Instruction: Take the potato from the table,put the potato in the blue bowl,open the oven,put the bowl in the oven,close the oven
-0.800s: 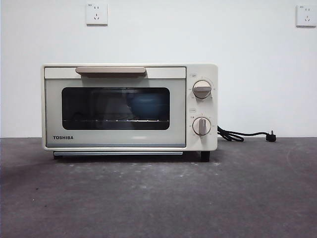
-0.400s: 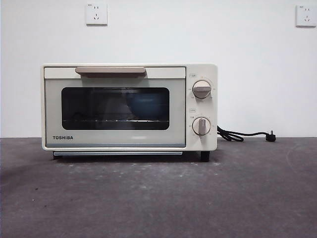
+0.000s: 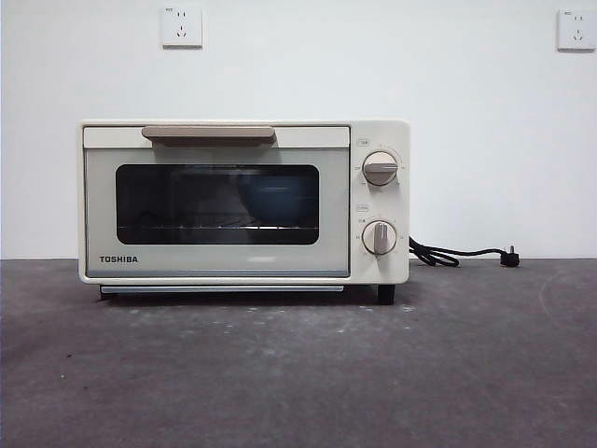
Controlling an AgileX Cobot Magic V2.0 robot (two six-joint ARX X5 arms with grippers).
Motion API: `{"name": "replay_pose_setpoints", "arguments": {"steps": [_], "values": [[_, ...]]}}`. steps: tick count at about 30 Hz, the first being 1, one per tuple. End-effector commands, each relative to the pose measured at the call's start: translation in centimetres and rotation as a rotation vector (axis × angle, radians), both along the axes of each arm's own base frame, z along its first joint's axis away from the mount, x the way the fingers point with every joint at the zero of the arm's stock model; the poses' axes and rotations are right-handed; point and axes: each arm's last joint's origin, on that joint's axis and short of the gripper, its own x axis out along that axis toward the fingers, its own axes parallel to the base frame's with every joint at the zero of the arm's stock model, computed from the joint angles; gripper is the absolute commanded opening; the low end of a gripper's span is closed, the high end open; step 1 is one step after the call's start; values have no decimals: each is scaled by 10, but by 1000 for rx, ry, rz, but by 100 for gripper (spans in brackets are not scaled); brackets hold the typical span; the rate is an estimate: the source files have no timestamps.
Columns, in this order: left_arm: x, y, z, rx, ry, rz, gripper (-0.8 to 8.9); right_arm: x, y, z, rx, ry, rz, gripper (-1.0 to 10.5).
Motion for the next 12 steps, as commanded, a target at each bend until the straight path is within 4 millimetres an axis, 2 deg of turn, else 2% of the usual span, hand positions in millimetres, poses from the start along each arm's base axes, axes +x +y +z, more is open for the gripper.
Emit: {"name": "replay_pose_setpoints", "arguments": {"steps": [1,7,12], "values": [[0,0,-13,11,-4,4,-4,-2,-1,0,7,-1,-8,5],[0,0,-30,5,7,2,-4,-6,-5,2,18,-15,-8,5],[-1,0,-36,-2,74,-7,-4,-9,-7,3,23,-22,-8,5]]}}
